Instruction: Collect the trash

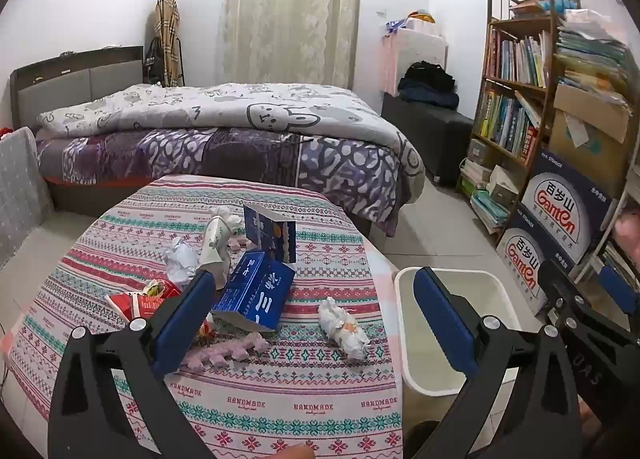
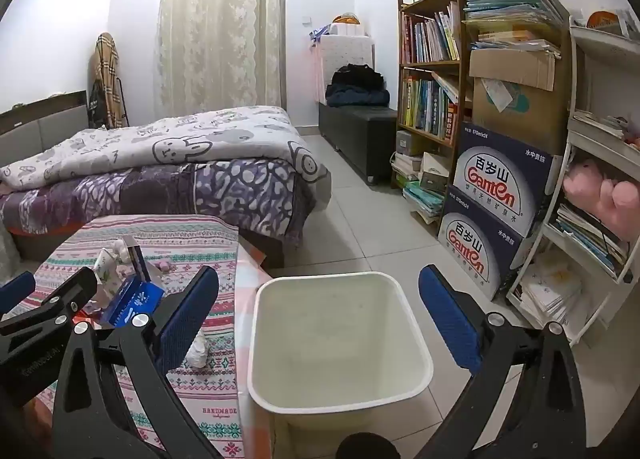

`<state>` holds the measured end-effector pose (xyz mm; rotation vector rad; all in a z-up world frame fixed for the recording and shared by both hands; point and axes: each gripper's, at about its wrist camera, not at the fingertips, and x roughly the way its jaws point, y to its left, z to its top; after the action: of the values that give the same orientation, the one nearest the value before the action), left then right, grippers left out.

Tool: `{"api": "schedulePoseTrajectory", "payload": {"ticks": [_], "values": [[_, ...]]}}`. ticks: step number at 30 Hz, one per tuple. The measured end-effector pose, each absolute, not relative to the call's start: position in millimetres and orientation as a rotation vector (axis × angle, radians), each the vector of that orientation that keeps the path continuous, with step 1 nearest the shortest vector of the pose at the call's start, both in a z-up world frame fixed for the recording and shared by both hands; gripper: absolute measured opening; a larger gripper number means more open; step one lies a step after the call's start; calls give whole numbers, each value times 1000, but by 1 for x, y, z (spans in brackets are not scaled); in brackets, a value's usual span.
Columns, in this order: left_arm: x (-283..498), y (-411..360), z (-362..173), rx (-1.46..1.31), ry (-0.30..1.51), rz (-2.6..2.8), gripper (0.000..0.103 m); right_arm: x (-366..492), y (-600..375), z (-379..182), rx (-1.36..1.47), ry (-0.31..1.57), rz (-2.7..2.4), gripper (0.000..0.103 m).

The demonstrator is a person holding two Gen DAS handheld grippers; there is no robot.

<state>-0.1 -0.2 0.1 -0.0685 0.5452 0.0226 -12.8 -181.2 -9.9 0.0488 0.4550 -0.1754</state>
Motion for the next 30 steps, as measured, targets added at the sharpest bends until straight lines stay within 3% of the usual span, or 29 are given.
{"api": "schedulePoseTrajectory", "payload": {"ticks": [30], "values": [[-15, 6, 22, -96, 442, 10, 96, -27, -184, 6, 102, 343, -149, 96]]}}
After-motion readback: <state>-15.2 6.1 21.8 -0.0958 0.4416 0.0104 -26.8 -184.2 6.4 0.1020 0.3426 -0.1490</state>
